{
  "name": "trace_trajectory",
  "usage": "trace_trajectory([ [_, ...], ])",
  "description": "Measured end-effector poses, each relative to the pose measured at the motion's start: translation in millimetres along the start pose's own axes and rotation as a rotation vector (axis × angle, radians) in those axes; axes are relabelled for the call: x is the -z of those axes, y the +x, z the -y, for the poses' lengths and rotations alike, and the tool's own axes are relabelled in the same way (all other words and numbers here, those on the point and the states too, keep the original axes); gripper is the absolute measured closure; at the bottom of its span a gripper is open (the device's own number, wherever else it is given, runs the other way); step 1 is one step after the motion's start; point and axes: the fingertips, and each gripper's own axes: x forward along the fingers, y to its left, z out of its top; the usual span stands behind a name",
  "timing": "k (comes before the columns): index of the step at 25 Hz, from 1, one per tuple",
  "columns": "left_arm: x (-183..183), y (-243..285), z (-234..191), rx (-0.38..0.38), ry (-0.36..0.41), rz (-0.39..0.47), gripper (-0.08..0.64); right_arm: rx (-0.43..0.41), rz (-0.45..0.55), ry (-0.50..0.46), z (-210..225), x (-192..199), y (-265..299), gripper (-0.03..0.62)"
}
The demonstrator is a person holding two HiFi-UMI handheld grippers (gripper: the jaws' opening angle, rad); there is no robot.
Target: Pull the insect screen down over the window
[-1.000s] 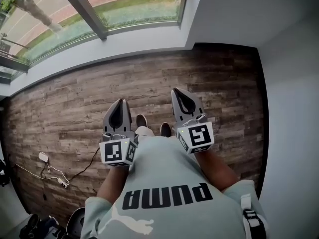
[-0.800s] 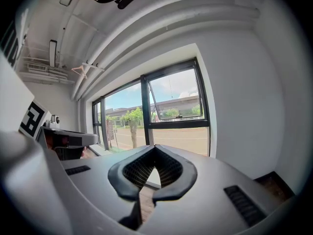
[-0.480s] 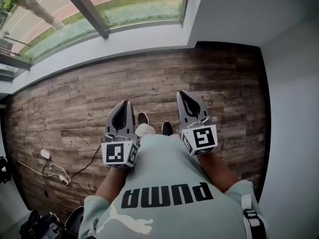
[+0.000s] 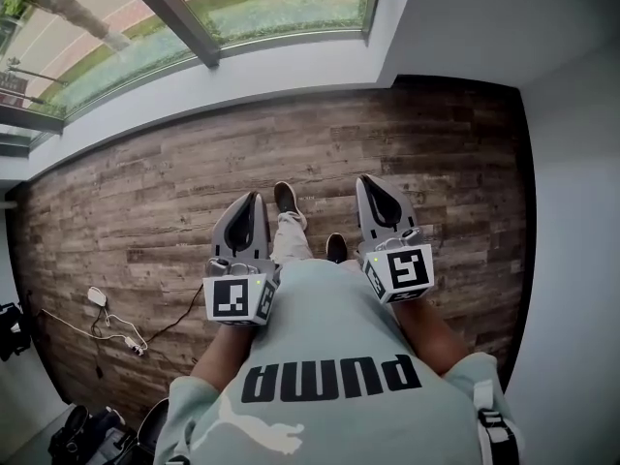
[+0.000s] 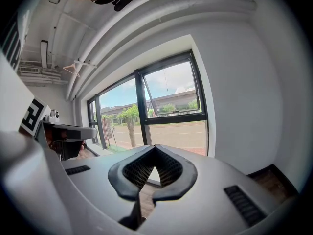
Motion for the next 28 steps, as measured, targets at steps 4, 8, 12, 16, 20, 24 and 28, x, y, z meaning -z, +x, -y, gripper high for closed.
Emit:
trace_trajectory([
  [4,-5,44,-31,0.028,-0.017,0.001,0.548,0.042,-0.036,-0.011,11,-3,44,0.588],
  [8,-21,91,-78,0.048,-0.027,0.017,0.548,0.070,-0.058,-0.032,13,-19,106,0.588],
  [12,-40,134,-130,0.075,-0.059,0.032,0.548,0.075,-0.053,-0.064,2,-46,173,0.588],
  [16,-55,162,-178,0.109,-0.071,0.043,0.548,0.081,-0.047,-0.080,-18,-66,229,0.588],
  [20,-61,183,-219,0.114,-0.092,0.020,0.548,0.085,-0.049,-0.084,-33,-84,270,0.588],
  [24,-71,197,-237,0.108,-0.098,0.025,0.548,0.092,-0.043,-0.090,-28,-99,294,0.588],
  [28,-73,218,-251,0.090,-0.106,0.031,0.548,0.075,-0.035,-0.091,-19,-106,325,0.588],
])
